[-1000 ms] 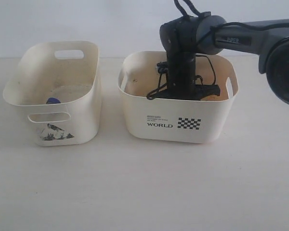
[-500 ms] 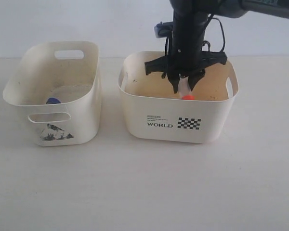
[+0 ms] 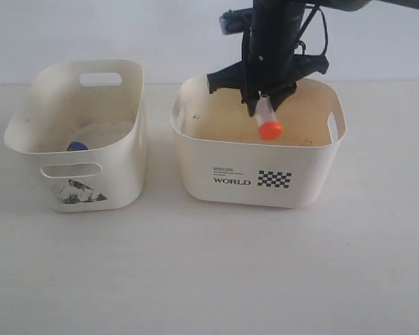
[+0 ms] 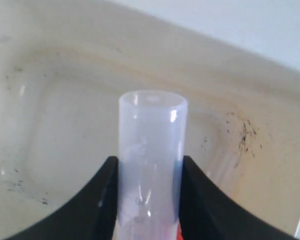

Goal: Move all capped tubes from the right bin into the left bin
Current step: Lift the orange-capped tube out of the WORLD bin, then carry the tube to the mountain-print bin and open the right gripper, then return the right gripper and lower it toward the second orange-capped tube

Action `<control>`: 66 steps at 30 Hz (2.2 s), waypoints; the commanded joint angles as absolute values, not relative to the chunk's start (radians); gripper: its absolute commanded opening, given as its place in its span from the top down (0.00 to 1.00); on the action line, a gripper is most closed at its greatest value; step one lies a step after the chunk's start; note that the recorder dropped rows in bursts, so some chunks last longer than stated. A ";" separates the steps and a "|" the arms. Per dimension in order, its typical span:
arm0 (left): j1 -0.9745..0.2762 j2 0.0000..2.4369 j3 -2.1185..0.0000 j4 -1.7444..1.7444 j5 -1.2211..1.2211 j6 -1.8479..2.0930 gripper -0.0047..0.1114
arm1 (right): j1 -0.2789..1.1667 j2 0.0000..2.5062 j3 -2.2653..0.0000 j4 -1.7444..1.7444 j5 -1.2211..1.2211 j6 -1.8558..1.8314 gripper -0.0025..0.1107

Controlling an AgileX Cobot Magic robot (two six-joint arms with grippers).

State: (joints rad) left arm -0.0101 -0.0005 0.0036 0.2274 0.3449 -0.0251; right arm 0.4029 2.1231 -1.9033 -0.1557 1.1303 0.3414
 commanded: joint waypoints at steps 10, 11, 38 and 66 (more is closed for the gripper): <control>-0.010 0.000 0.000 0.229 0.342 -0.035 0.92 | 0.606 1.968 -1.907 0.195 0.729 -0.087 0.98; -0.010 0.000 0.000 0.229 0.342 -0.035 0.92 | 0.627 1.974 -1.907 0.195 0.686 -0.121 0.98; -0.010 0.000 0.000 0.229 0.342 -0.035 0.92 | 0.672 1.938 -1.907 -0.271 0.775 0.204 0.96; -0.010 0.000 0.000 0.229 0.342 -0.035 0.92 | 0.512 2.126 -1.904 -0.356 1.221 0.602 0.18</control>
State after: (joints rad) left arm -0.0101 -0.0005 0.0036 0.2274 0.3449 -0.0251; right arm 0.5438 2.1298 -1.9033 -0.3754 1.2182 0.5478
